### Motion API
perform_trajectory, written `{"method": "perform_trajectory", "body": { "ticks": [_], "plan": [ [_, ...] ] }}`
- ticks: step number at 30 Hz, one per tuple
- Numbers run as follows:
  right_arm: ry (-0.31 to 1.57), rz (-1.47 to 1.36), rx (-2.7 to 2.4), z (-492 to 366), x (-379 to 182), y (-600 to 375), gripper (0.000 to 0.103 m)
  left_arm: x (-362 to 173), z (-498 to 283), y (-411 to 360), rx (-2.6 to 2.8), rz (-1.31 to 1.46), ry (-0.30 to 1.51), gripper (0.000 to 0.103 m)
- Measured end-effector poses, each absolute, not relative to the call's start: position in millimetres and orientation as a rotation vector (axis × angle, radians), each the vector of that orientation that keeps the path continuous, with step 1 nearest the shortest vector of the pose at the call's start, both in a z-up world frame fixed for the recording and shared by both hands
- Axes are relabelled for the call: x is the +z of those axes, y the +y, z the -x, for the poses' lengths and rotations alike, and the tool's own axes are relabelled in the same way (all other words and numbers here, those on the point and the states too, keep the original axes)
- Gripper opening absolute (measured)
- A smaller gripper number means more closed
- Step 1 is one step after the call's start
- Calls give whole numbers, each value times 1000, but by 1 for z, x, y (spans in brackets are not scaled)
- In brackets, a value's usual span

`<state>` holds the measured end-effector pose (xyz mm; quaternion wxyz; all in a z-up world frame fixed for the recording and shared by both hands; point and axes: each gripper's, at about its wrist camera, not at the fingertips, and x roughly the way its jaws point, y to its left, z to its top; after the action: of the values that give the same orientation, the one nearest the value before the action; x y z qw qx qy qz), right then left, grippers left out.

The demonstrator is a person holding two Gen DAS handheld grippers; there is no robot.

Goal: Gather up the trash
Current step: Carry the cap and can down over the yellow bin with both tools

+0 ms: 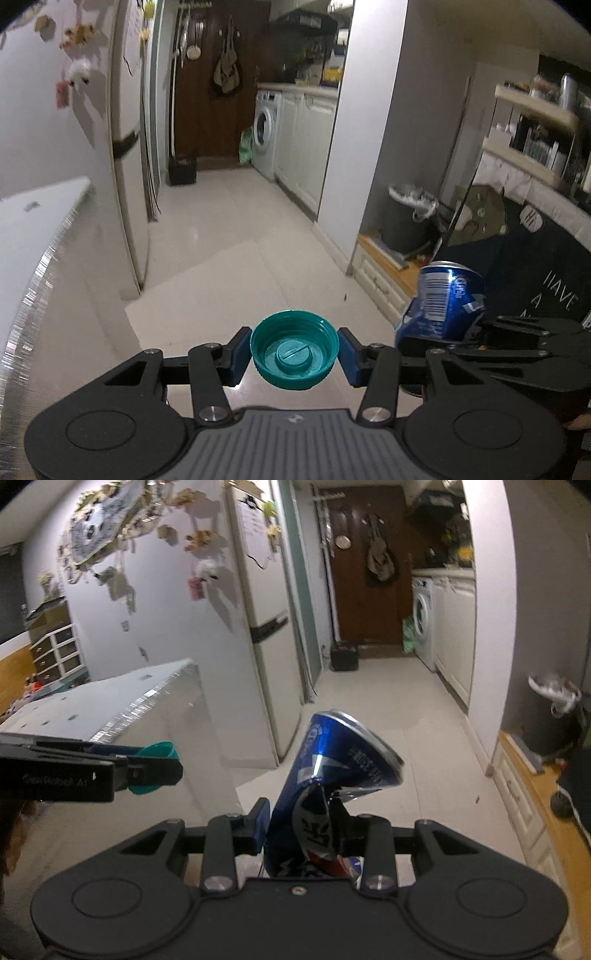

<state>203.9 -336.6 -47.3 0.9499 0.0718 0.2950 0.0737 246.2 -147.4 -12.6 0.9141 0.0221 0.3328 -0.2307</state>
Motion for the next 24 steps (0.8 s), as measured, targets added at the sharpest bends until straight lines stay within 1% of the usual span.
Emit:
{"method": "perform_trajectory", "body": {
  "ticks": [13,24],
  "plan": [
    [901,-261,159,-274,-161,-352,36,-131,-326,-165,-393,-39,970,50],
    [1147,-293,209,-333,-245,-326,36,-220,-383,-142,-328,-8,1198,50]
  ]
}}
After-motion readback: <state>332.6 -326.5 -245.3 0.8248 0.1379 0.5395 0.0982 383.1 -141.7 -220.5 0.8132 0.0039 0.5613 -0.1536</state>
